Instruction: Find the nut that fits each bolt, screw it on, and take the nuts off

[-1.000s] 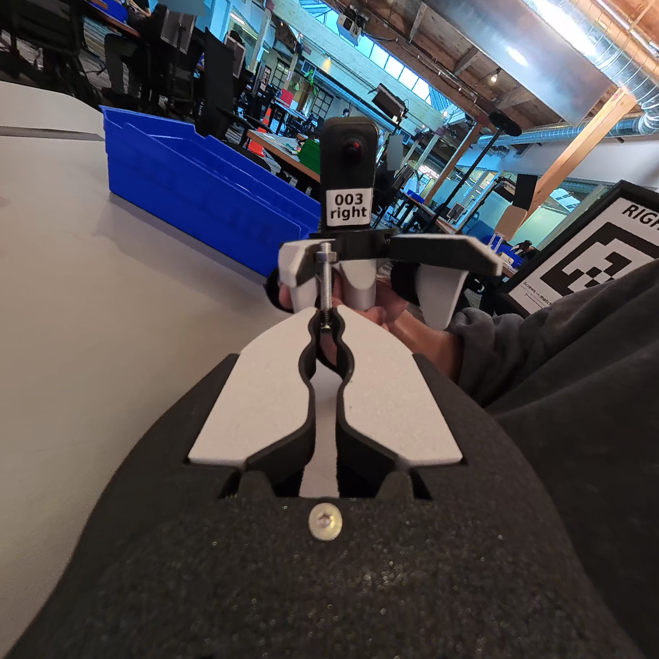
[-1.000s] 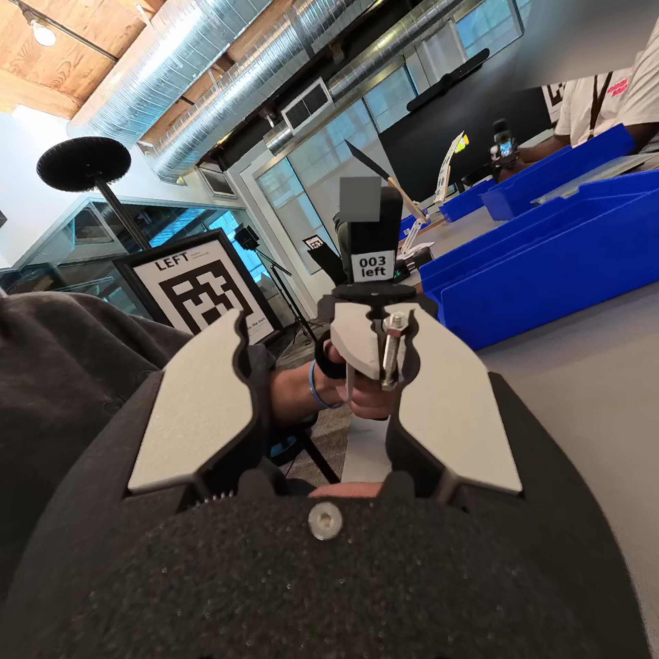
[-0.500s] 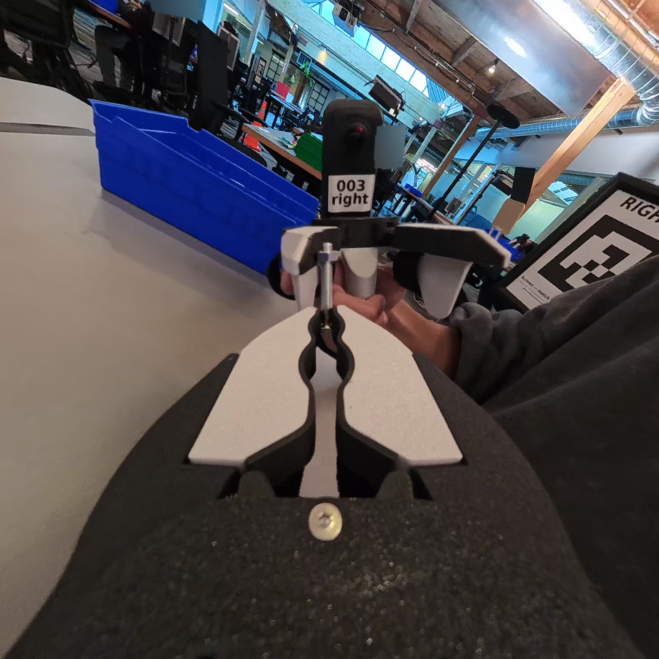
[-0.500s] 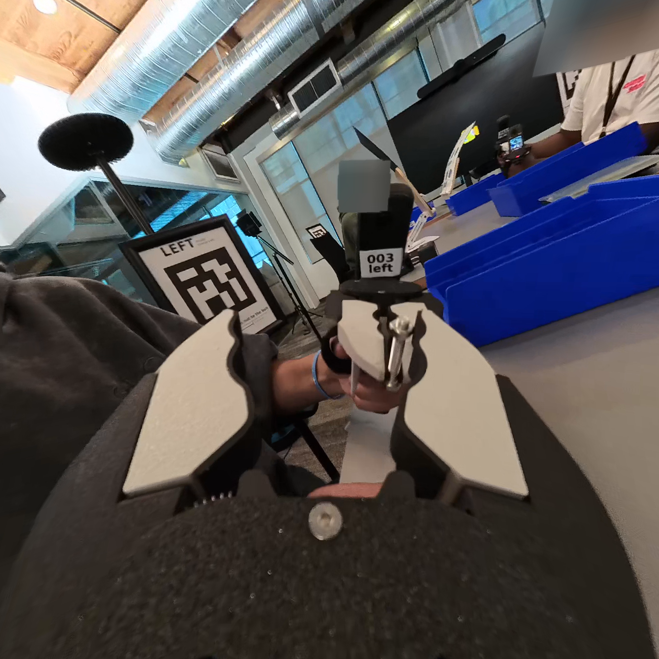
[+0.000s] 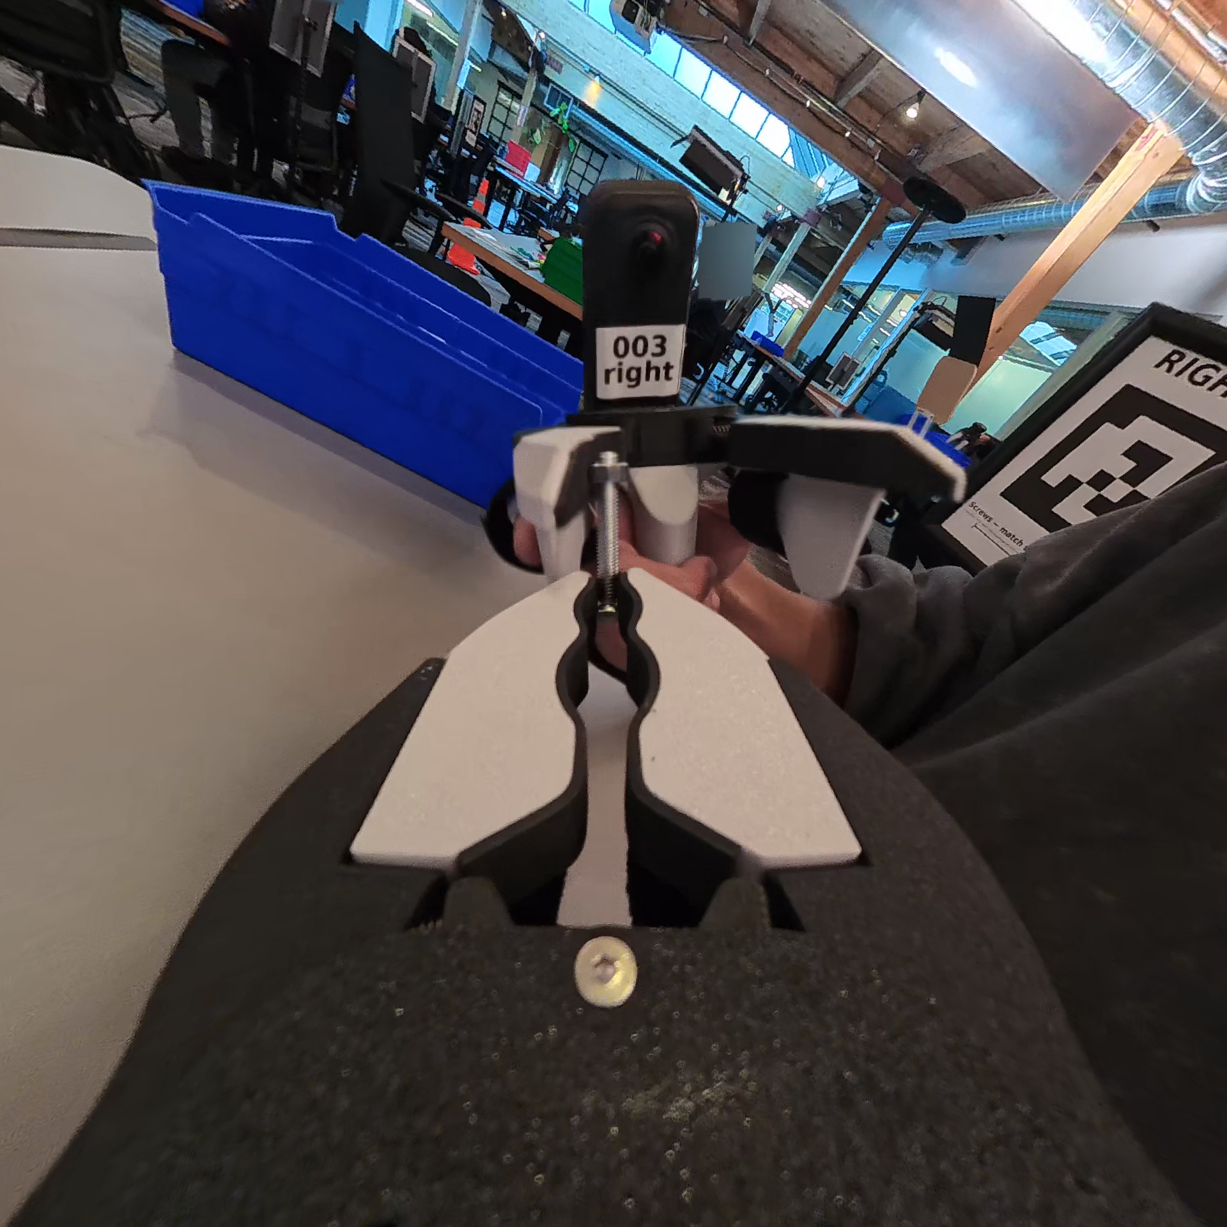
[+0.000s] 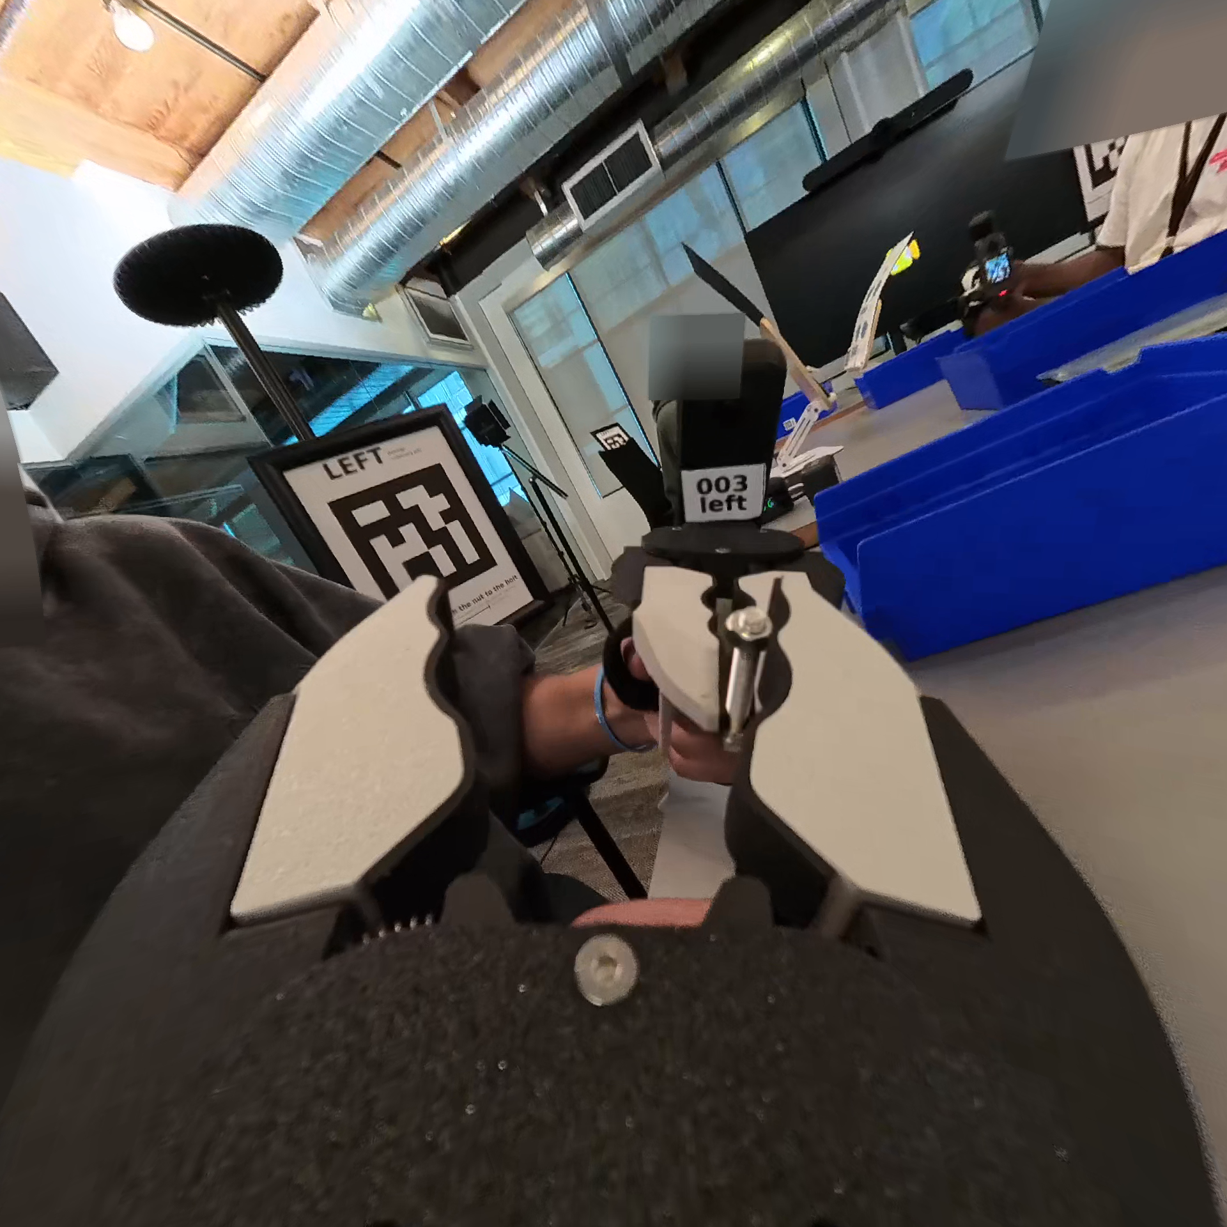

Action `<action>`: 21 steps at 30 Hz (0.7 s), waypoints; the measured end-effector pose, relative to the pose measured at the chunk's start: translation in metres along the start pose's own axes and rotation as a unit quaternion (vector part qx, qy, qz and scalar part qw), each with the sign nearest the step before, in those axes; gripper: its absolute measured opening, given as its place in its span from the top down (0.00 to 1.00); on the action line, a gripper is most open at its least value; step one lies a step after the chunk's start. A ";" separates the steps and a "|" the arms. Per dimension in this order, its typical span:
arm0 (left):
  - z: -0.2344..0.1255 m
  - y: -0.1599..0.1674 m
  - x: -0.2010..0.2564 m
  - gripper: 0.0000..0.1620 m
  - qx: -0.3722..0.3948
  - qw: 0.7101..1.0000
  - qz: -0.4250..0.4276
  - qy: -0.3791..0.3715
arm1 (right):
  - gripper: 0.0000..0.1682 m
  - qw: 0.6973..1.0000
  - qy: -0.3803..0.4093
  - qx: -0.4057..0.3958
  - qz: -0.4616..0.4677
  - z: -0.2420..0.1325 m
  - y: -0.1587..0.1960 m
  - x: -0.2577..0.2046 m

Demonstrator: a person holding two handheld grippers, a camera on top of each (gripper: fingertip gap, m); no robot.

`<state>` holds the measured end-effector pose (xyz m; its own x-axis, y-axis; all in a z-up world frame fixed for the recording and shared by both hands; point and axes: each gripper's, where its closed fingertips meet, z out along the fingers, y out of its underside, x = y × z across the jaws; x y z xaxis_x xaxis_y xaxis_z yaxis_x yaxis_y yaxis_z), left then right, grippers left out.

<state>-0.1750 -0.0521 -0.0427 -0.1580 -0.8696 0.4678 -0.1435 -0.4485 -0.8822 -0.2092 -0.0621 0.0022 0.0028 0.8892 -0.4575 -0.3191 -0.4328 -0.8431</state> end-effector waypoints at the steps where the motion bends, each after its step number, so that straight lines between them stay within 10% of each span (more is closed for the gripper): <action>1: 0.001 0.001 0.000 0.97 -0.002 1.000 0.000 -0.001 | 0.48 1.000 0.007 -0.004 -0.001 0.003 0.004 0.004; 21: -0.003 0.001 -0.002 0.97 0.000 1.000 -0.004 -0.003 | 0.49 0.999 0.020 0.017 0.027 -0.019 0.005 0.023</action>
<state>-0.1774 -0.0497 -0.0443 -0.1510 -0.8677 0.4737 -0.1454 -0.4545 -0.8788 -0.1931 -0.0462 -0.0179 0.0228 0.8582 -0.5128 -0.3524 -0.4731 -0.8074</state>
